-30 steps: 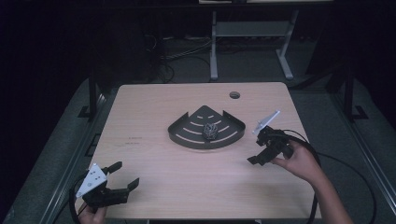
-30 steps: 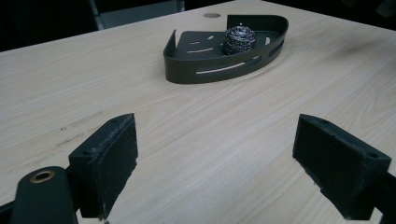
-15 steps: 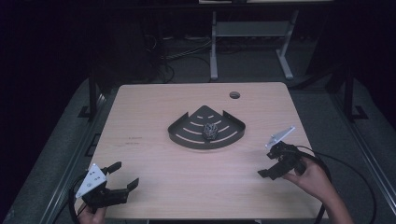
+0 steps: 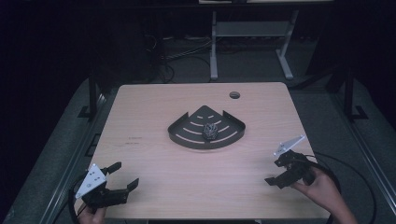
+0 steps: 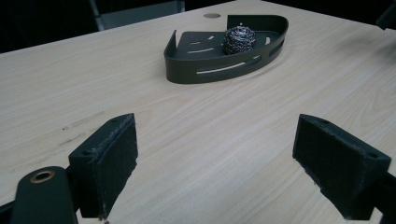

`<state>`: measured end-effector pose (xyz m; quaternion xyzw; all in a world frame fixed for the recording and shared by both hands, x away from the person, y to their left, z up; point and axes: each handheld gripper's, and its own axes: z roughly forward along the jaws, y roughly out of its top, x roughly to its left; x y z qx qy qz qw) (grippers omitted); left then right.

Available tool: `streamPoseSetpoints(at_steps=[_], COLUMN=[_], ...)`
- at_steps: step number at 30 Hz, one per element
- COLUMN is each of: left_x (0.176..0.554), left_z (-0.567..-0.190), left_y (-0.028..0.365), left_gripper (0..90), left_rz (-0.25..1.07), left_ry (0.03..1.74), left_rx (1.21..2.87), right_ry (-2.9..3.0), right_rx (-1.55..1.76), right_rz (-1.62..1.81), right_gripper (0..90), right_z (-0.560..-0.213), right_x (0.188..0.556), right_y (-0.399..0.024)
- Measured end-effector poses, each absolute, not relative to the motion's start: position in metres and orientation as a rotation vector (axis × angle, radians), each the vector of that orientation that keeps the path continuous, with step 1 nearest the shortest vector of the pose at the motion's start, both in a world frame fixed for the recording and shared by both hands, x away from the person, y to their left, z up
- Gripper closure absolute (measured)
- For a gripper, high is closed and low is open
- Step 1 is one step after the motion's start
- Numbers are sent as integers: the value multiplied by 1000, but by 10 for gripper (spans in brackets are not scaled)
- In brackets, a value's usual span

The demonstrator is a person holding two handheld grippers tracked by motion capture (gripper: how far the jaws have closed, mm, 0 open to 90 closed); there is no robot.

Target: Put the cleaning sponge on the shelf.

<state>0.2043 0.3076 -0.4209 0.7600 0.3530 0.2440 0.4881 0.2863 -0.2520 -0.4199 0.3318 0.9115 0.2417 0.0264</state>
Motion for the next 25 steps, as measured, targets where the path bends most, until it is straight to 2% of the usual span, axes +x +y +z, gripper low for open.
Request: streamPoseSetpoints(at_steps=[25], left_x=[205], left_z=[-421], left_y=[308], left_gripper=[133], left_rz=[597], left_ry=[862], left_rx=[1851], right_ry=[2802], right_rx=[1057], right_rz=[778], right_gripper=[170], right_z=[-435], right_x=[271], right_y=[-259])
